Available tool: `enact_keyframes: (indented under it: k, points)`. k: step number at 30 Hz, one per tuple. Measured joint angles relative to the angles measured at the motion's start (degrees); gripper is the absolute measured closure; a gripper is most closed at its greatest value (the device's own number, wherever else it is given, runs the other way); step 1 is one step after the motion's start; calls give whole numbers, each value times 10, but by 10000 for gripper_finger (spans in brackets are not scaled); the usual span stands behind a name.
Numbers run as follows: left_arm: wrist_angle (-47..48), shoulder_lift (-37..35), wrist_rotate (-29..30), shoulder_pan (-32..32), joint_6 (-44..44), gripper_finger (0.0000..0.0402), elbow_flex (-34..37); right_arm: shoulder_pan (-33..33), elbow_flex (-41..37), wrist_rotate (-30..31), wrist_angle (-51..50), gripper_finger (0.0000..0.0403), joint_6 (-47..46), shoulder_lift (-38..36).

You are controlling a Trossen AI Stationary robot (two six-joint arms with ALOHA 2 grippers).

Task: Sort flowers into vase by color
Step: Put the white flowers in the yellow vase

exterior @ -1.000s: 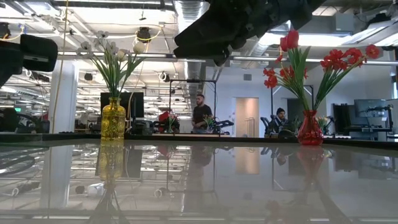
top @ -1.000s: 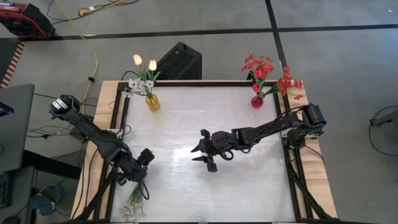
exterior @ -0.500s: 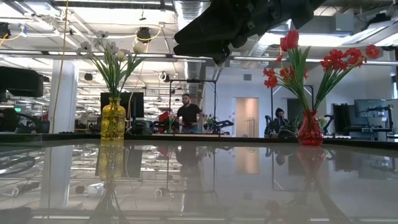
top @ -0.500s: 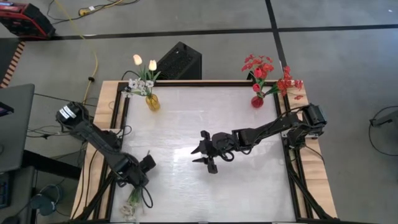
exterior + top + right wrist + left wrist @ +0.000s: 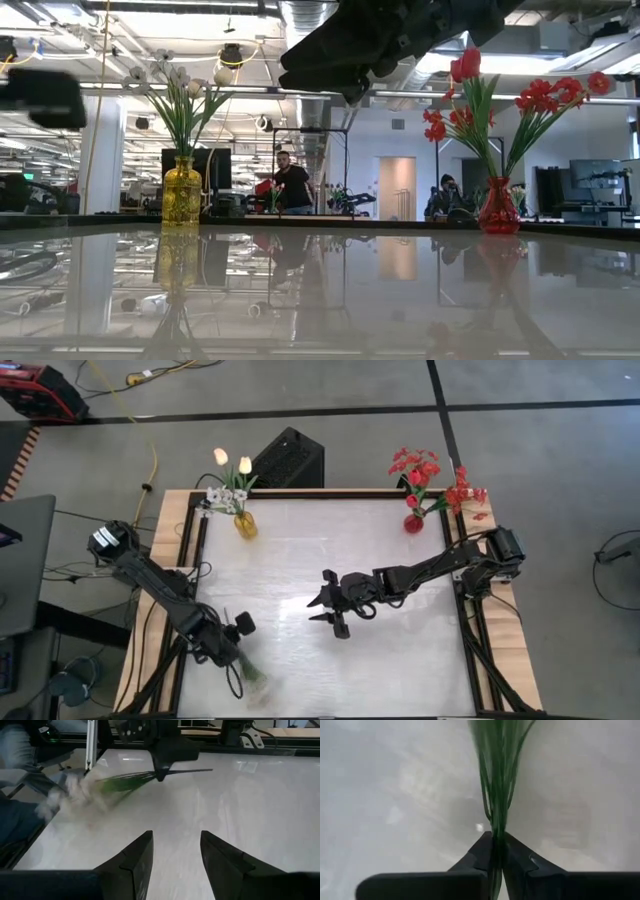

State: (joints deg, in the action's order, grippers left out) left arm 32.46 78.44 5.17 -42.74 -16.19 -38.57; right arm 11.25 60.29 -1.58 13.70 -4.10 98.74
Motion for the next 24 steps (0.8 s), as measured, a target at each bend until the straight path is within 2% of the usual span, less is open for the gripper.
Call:
enact_keyframes:
  k: [6, 11, 18, 24]
  points:
    - [-90, -73, 58, 15, -14, 397, 1, 3, 0, 0, 0, 214, 0, 0]
    - [-134, -175, 113, 44, 7, 399, 0, 12, 0, 0, -2, 214, 0, 0]
    - [-139, -334, 202, 110, 40, 399, 5, 19, 0, 0, -4, 214, 0, 0]
    - [-232, -431, 293, 168, 2, 399, 5, 12, 0, 0, -1, 214, 2, 0]
